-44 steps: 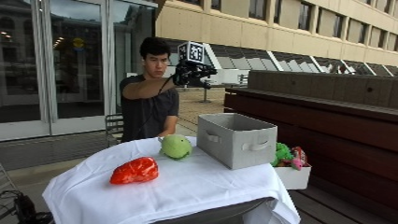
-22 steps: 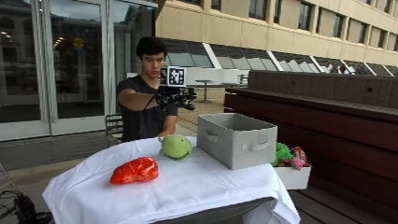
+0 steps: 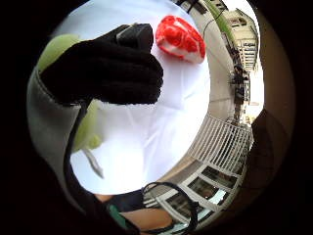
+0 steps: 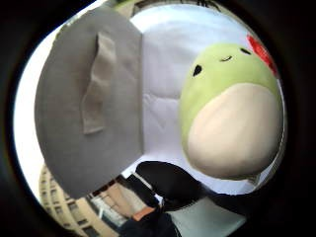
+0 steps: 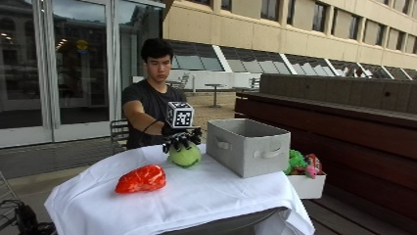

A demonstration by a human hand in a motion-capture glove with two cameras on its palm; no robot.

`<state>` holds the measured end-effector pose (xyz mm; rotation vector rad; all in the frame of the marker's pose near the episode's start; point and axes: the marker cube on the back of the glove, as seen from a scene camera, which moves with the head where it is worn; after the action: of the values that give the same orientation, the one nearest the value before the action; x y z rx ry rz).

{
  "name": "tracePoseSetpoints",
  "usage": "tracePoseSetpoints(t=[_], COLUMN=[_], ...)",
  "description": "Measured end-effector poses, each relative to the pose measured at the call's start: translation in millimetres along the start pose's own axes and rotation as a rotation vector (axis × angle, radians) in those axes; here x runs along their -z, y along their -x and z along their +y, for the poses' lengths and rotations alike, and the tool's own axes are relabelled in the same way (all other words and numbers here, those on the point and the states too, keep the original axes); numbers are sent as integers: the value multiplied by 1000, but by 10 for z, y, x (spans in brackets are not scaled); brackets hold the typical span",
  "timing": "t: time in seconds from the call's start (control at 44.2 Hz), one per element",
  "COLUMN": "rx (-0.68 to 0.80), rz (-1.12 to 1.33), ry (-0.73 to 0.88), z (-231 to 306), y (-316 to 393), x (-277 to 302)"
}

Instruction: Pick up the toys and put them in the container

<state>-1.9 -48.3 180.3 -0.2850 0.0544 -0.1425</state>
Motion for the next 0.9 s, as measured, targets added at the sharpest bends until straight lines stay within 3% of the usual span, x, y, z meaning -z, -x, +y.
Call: tracePoseSetpoints(t=[0.384, 0.588, 0.723, 0.836, 0.904], rx=[-17, -117, -303, -202, -304], rz=[-29, -94, -65, -37, -18], ry=[78, 1, -234, -197, -295], z=[-52, 50, -188, -170, -271], y=[-20, 4, -23, -42, -51], x=[-482, -484, -399, -298, -223])
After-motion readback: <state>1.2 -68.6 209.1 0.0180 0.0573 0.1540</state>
